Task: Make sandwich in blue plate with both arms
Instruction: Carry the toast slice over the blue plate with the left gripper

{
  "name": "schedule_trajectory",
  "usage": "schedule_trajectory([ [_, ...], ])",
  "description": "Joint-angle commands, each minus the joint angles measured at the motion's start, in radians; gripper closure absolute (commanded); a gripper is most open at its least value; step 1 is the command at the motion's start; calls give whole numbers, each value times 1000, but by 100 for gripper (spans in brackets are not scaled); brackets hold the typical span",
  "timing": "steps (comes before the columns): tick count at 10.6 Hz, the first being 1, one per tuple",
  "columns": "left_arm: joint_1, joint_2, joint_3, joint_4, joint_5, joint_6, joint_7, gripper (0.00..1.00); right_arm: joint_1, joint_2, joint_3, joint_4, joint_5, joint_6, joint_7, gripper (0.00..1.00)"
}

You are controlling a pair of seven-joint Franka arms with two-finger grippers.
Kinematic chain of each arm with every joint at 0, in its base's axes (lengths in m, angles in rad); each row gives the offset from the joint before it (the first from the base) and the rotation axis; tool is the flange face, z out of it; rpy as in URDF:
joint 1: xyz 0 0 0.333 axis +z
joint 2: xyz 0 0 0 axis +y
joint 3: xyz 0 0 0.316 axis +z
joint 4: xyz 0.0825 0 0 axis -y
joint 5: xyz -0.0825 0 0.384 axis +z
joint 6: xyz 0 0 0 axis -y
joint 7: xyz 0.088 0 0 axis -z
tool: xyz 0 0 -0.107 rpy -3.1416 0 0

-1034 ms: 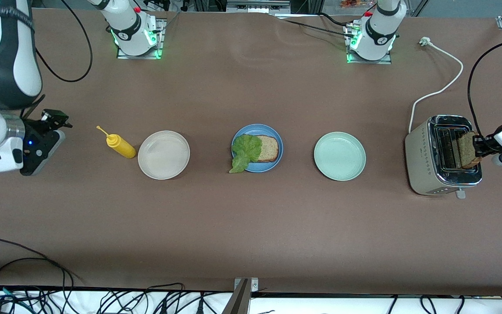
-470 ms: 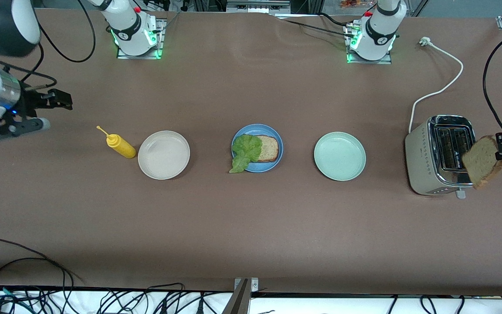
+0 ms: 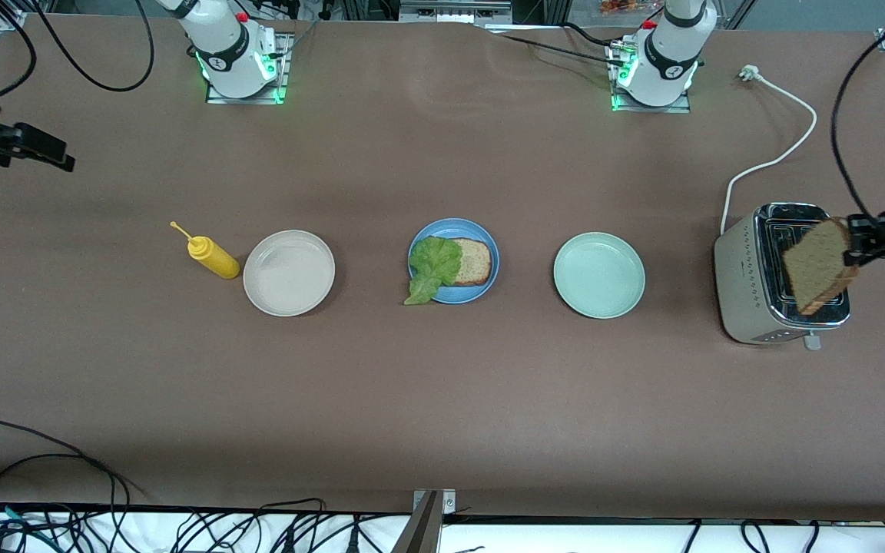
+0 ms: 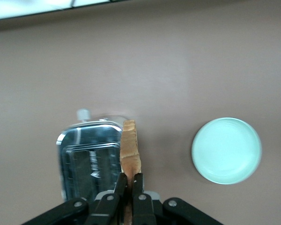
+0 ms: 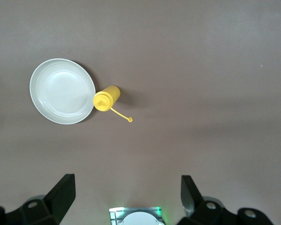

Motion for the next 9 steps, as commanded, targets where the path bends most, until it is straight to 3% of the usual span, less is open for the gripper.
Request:
schedule_trajectory([
  [1,-3,16,-105,27,-85,-87,-172,100,-17,-5,-1,70,23,-93,21,0],
  [3,-26,50,-154,27,-121,-87,-226,100,-13,-6,2,68,16,-72,39,0],
  [7,-122,143,-177,33,-335,-85,-312,100,-16,-2,-11,68,19,-10,55,0],
  [9,-71,198,-331,34,-397,-75,-372,100,-16,-3,-16,65,6,17,38,0],
])
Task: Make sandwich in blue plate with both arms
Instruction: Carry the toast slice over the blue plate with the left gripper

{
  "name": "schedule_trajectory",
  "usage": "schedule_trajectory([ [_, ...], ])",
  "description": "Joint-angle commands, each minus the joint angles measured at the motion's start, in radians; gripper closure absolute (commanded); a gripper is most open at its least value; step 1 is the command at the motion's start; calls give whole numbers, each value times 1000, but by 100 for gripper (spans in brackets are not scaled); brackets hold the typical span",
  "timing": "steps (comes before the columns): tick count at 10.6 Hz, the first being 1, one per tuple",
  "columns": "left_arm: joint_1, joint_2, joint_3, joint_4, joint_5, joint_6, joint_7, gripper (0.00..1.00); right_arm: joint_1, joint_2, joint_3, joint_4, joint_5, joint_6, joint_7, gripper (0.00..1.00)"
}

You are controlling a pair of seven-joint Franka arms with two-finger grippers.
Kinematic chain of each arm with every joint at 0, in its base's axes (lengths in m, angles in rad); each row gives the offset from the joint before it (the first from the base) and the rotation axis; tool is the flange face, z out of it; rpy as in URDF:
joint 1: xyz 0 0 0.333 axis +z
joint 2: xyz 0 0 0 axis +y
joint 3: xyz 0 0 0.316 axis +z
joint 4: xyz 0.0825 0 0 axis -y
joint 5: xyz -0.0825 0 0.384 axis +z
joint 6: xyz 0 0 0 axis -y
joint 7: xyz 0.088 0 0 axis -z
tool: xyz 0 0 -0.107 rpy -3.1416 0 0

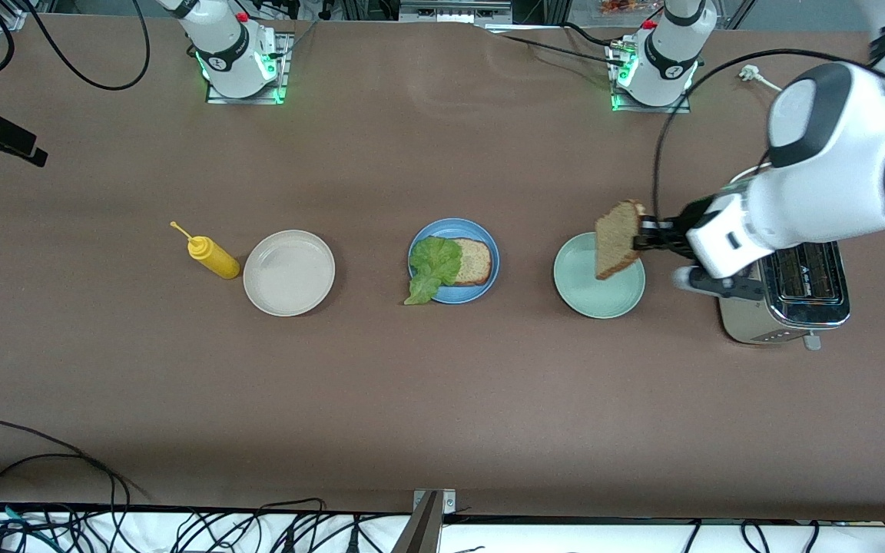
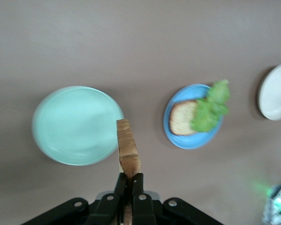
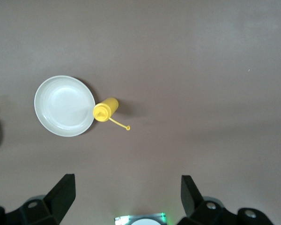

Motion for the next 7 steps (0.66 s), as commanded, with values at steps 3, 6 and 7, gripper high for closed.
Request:
schedule_trajectory([
  [3,66,140,-257,29,-137,127,-116,100,3,0,4,12,4,14,-2,0],
  [6,67,235,-339,27,-195,265,-146,100,3,0,1,17,17,5,15,0],
  [7,64,261,-366,26,-206,300,-145,100,3,-1,-1,21,17,5,12,0],
])
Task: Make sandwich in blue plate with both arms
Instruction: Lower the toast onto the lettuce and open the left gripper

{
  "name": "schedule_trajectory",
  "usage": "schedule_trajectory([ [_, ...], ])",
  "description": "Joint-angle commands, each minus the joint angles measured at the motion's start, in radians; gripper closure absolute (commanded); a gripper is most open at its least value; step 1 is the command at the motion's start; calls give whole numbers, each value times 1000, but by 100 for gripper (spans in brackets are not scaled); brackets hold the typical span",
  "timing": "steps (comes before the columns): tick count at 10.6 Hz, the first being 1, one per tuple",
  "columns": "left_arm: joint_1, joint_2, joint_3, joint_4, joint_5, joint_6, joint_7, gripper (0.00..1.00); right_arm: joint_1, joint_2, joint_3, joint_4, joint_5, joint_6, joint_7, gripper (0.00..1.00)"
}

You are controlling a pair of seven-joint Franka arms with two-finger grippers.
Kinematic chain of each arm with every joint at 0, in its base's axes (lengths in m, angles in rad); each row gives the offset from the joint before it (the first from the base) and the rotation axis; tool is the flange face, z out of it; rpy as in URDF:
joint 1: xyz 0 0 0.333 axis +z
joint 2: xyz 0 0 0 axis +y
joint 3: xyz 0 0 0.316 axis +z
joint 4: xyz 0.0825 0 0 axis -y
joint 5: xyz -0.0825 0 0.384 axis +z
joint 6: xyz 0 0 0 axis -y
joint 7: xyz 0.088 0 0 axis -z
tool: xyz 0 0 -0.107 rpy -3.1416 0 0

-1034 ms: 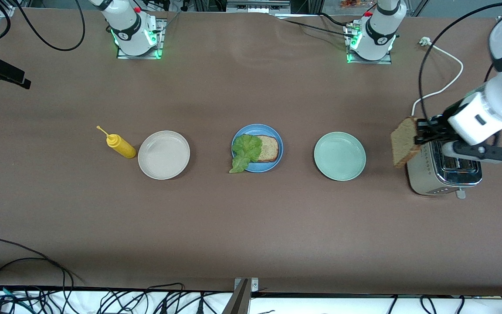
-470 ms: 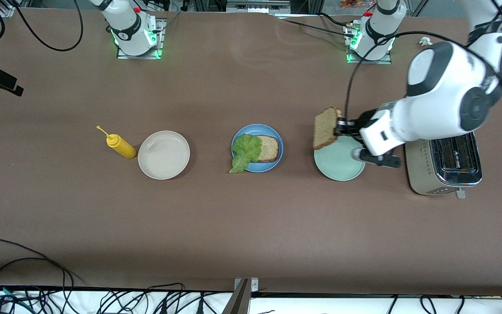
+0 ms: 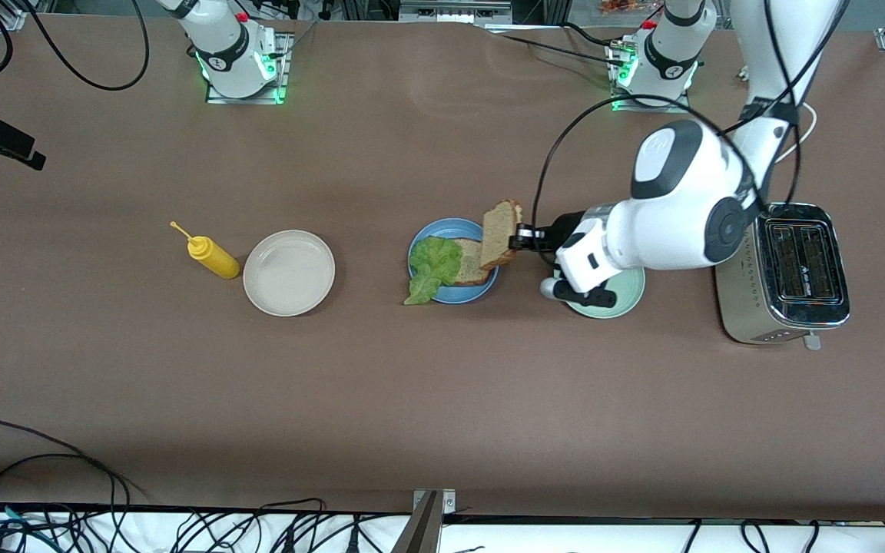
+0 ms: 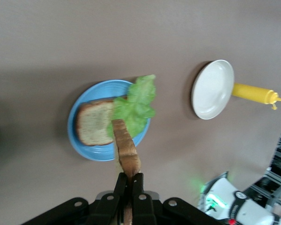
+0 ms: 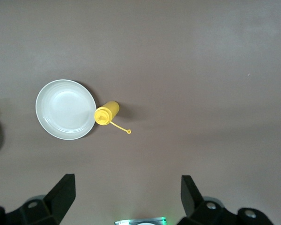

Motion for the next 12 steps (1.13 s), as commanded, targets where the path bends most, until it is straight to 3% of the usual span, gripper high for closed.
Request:
schedule_trajectory([
  [1,4,91,-81,26,-55,114,-13,100,-1,-2,-5,22,16,-11,8,0],
  [4,-6,156,-154,14,-43,229,-11,100,-3,-2,-11,22,19,-31,14,0],
  [8,-32,203,-151,4,-32,274,5,100,-3,-6,-8,22,18,-39,10,0],
  [10,-30,242,-152,0,58,289,7,100,-3,-11,-2,33,18,-39,13,0],
  [12,-30,252,-146,-2,62,297,7,100,-3,-11,-14,55,22,-75,14,0],
])
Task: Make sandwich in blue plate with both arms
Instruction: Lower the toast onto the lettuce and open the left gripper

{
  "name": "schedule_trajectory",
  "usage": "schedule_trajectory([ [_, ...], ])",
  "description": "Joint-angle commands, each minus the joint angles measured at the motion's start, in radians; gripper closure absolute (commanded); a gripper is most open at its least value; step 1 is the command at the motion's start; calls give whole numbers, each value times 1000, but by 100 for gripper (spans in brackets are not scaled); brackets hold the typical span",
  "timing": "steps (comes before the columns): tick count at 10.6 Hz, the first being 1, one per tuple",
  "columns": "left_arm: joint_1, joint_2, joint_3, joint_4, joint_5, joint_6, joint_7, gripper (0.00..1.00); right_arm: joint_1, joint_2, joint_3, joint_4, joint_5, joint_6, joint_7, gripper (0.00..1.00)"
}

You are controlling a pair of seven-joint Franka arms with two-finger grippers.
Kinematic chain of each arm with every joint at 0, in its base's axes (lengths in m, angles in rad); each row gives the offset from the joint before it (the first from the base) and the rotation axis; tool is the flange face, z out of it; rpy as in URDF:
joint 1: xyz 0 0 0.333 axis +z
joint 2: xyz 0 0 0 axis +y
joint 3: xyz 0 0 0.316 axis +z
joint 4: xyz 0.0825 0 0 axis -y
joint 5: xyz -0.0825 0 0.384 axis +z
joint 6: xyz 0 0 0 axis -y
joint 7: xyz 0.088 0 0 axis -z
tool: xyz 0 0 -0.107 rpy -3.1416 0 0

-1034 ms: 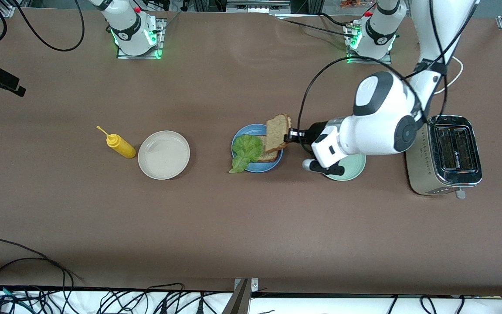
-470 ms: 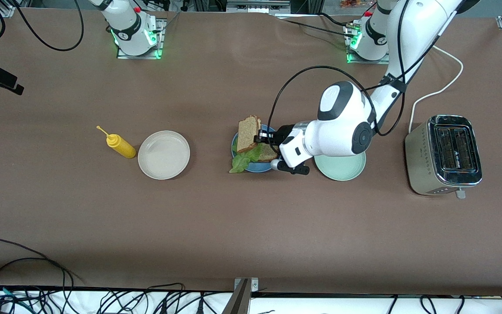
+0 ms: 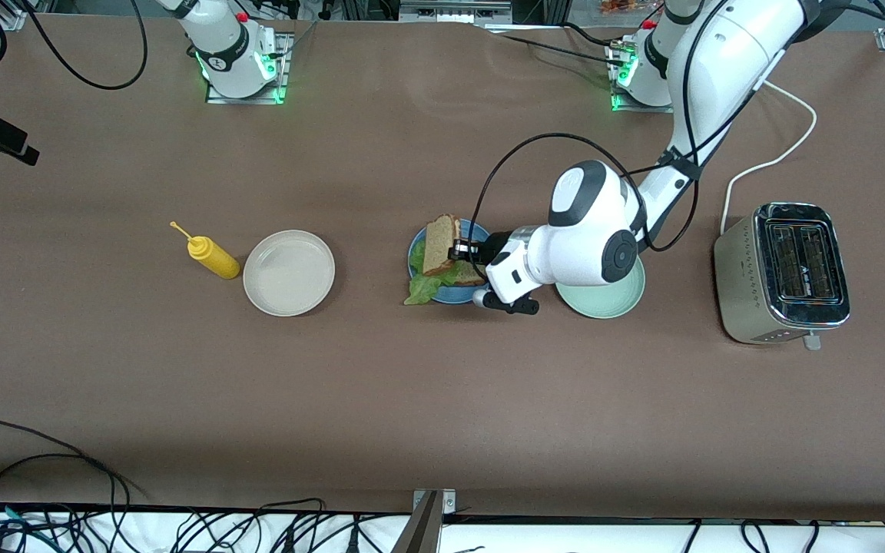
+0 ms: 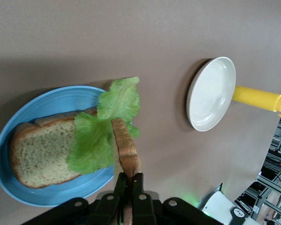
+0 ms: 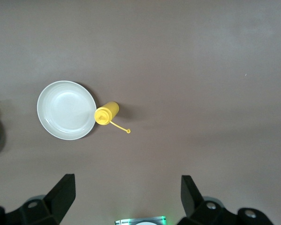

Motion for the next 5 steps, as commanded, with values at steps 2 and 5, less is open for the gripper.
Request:
schedule_trajectory([
  [2,-1,24,-1,-7,66,39,12,100,-2,-7,-12,31,30,-68,12,0],
  [5,-1,38,2,-12,135,45,-1,53,-6,-5,-41,31,83,-72,6,0],
])
